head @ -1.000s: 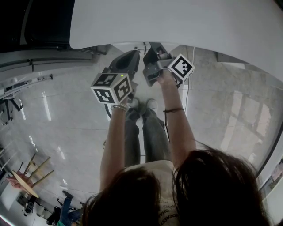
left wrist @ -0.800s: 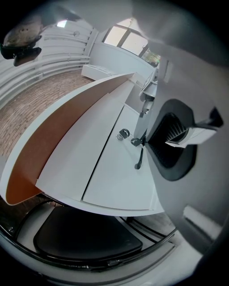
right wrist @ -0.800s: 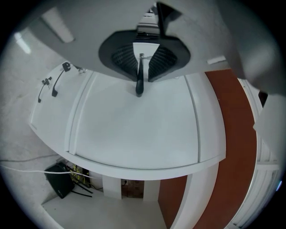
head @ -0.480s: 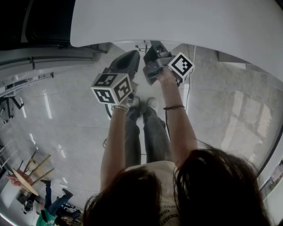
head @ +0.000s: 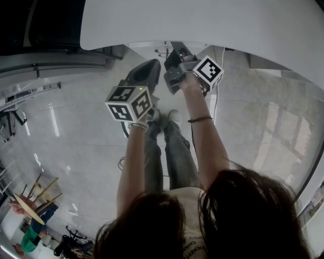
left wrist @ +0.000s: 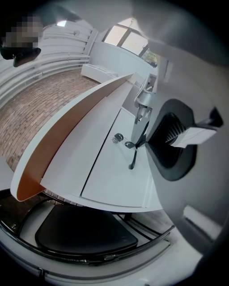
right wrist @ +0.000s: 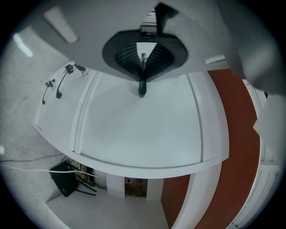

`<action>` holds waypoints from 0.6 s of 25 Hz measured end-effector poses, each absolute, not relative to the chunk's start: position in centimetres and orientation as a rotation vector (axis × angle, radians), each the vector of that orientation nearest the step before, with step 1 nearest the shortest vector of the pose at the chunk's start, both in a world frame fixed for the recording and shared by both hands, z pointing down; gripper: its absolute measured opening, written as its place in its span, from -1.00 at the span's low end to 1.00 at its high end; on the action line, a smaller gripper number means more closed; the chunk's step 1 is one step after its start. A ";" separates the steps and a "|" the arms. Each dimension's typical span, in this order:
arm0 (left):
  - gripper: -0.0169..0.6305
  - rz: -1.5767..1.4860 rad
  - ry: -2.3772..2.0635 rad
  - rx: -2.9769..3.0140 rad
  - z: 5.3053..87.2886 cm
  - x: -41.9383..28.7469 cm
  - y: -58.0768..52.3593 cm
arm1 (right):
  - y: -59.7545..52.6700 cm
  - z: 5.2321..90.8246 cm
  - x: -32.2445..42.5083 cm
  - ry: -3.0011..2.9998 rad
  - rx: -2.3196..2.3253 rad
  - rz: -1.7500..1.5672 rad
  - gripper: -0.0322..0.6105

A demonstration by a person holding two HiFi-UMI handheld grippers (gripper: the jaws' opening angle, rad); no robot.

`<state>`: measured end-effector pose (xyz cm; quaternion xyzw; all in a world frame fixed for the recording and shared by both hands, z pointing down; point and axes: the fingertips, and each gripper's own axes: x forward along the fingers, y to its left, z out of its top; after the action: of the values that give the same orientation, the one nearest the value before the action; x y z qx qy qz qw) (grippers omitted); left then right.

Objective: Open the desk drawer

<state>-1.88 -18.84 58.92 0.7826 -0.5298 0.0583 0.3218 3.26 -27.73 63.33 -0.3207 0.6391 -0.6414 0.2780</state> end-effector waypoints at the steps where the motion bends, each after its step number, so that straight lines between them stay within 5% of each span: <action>1: -0.95 0.155 -1.392 2.054 58.9 -2.0 -18.7 | -27.7 63.3 3.3 1.714 -0.858 -1.718 -0.81; 15: -0.95 0.165 -1.408 2.042 58.4 -2.7 -18.1 | -26.5 63.3 3.1 1.710 -0.854 -1.750 -0.81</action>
<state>-2.70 -18.13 58.38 0.7777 -0.5362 0.0629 0.3220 3.13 -26.53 63.33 -0.3171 0.6351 -0.6499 0.2715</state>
